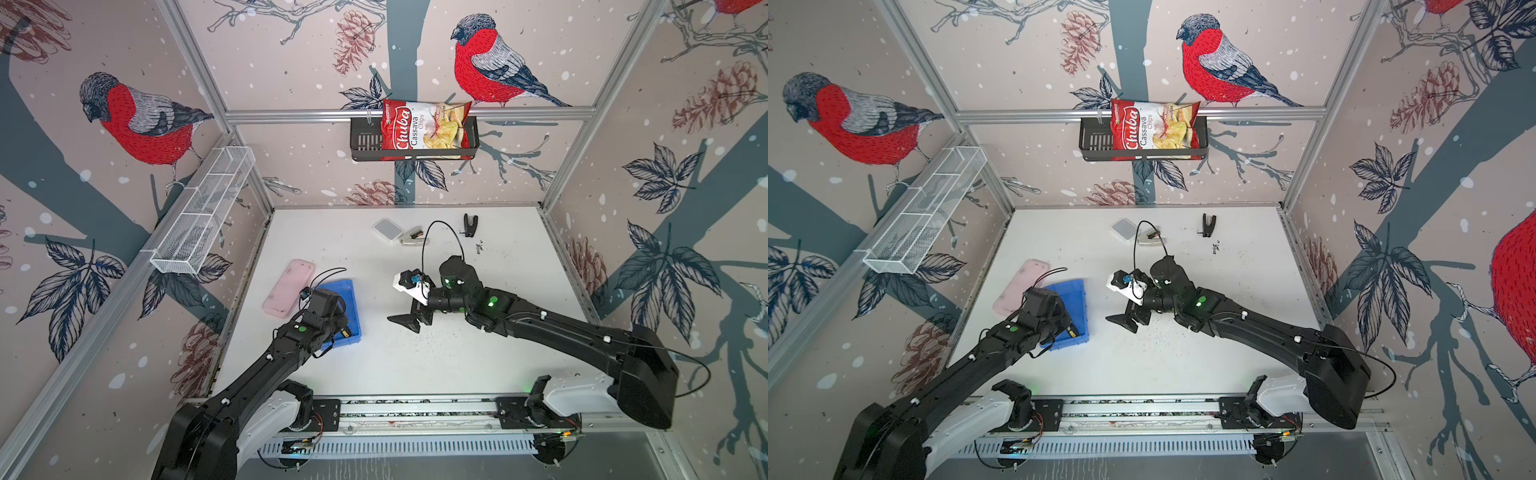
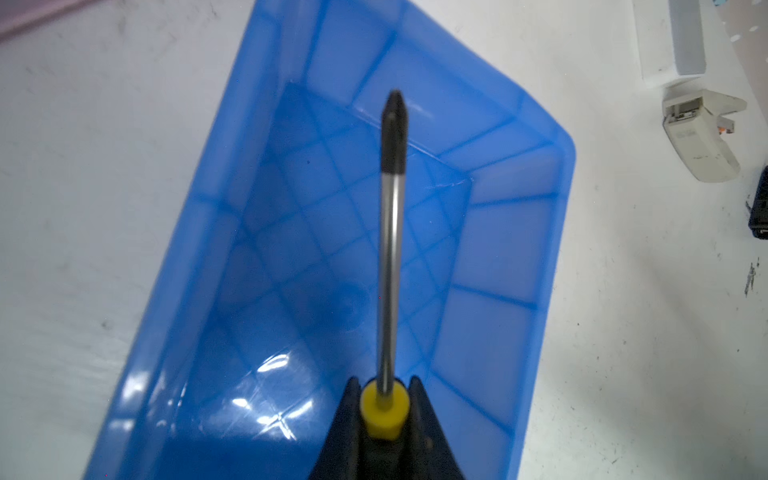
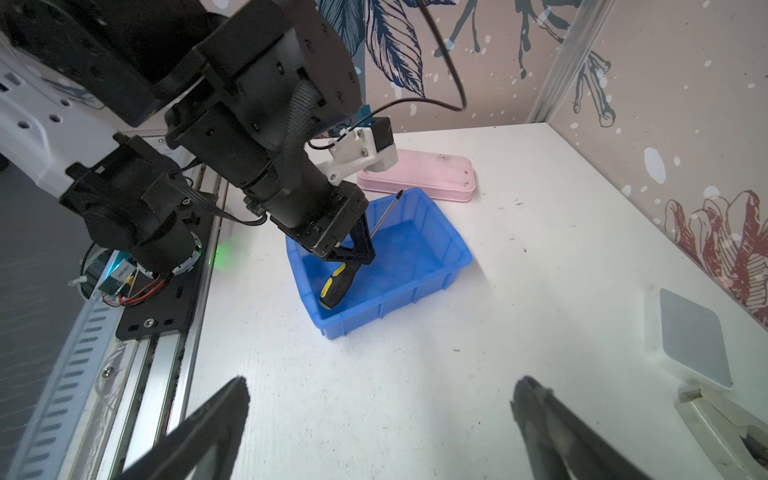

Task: Put the screwdriver in the bin
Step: 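Carry the screwdriver with the left gripper over the blue bin while the right gripper withdraws, then lower the screwdriver into the blue bin and open the left gripper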

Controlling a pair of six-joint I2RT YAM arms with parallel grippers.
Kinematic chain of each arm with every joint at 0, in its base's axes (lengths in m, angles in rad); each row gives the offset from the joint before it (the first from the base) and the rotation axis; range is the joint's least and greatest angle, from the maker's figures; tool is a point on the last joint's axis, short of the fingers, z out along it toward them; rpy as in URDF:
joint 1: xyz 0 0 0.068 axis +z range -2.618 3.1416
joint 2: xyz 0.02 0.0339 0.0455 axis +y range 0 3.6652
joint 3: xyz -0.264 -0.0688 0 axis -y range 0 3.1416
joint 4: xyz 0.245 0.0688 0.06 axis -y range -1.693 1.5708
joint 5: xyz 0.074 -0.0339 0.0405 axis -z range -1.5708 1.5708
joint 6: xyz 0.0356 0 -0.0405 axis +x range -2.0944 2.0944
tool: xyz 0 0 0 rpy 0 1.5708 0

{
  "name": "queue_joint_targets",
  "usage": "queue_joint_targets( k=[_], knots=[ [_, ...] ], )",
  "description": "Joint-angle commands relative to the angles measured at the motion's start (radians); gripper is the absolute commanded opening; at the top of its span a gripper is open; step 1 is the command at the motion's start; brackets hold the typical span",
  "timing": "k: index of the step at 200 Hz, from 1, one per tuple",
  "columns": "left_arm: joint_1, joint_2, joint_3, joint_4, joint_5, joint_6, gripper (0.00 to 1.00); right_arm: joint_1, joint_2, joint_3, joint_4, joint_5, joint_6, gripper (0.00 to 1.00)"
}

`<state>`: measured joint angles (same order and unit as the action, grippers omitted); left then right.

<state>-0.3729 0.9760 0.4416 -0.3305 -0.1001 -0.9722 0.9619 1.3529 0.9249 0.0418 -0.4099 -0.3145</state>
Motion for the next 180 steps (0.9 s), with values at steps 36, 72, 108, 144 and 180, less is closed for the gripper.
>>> queue_joint_targets(
  k=[36, 72, 108, 144, 180],
  knots=[
    [0.033, 0.089, -0.005, 0.118, 0.089, -0.025, 0.01, 0.027, 0.037, 0.039, -0.062, 0.002, -0.063, 1.0],
    [0.035, 0.138, 0.023, 0.069, 0.086, -0.018, 0.06, 0.027, 0.035, 0.042, -0.069, 0.006, -0.067, 1.0],
    [0.035, 0.154, 0.055, 0.026, 0.066, 0.005, 0.27, 0.027, 0.045, 0.055, -0.081, 0.009, -0.075, 0.99],
    [0.035, 0.136, 0.086, -0.021, 0.037, 0.025, 0.46, 0.024, 0.039, 0.062, -0.071, 0.027, -0.052, 1.0],
    [0.035, 0.107, 0.144, -0.036, 0.023, 0.084, 0.65, 0.008, 0.015, 0.053, -0.012, 0.014, 0.0, 1.0]
  ],
)
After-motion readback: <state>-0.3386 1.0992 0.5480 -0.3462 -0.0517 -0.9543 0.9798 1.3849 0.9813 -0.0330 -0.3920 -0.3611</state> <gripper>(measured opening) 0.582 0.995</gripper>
